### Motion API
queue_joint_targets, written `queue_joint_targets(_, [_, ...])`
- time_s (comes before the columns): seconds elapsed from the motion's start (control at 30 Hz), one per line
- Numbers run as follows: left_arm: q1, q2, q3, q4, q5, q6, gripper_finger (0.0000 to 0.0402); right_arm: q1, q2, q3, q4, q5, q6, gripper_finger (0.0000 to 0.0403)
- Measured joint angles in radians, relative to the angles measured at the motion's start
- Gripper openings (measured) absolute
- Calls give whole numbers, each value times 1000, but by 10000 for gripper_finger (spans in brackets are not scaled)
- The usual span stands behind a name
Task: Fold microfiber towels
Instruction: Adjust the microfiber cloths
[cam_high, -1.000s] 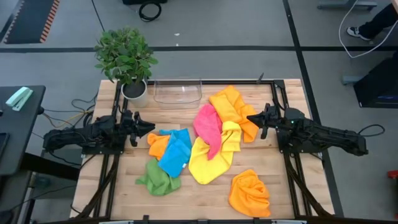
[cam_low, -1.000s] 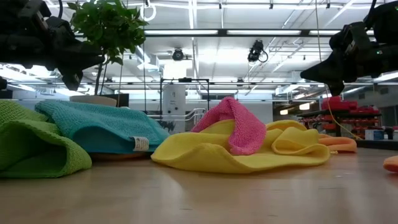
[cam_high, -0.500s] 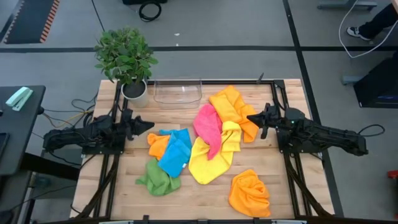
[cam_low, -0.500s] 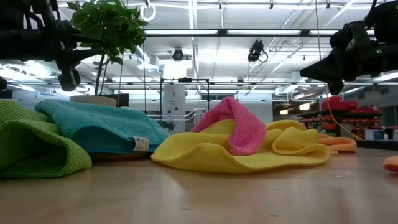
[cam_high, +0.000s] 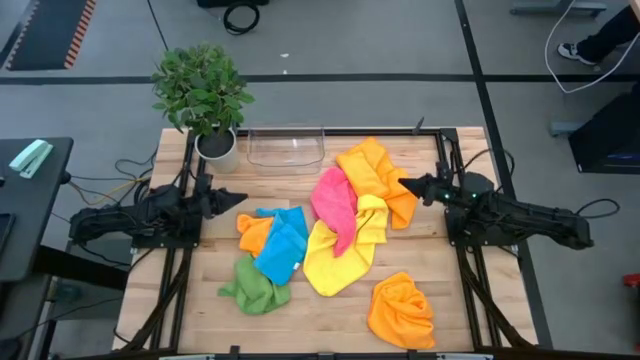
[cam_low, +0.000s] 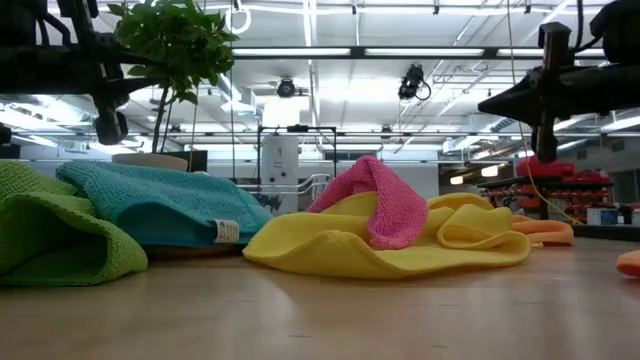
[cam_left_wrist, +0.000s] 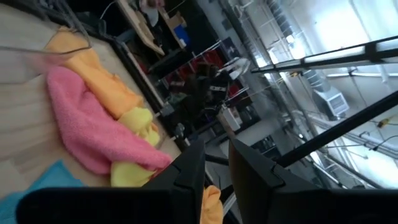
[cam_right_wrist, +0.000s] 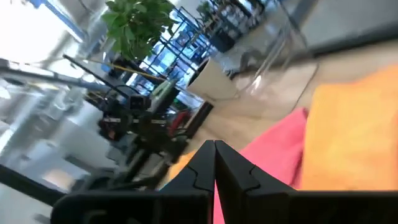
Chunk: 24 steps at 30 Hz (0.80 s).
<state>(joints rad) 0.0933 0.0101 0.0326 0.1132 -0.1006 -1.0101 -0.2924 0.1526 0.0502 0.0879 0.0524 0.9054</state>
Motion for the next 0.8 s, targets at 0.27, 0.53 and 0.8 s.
queue_joint_targets(0.27, [-2,188,60,66,63,97,24,110,289,243,-95,55,-66,15])
queue_joint_targets(0.53, [0,684,344,-1,52,410,6,125,642,642,-715,57,-214,15])
queue_joint_targets(0.8, [5,1285,686,-3,103,664,5,56,780,717,-919,146,-228,14])
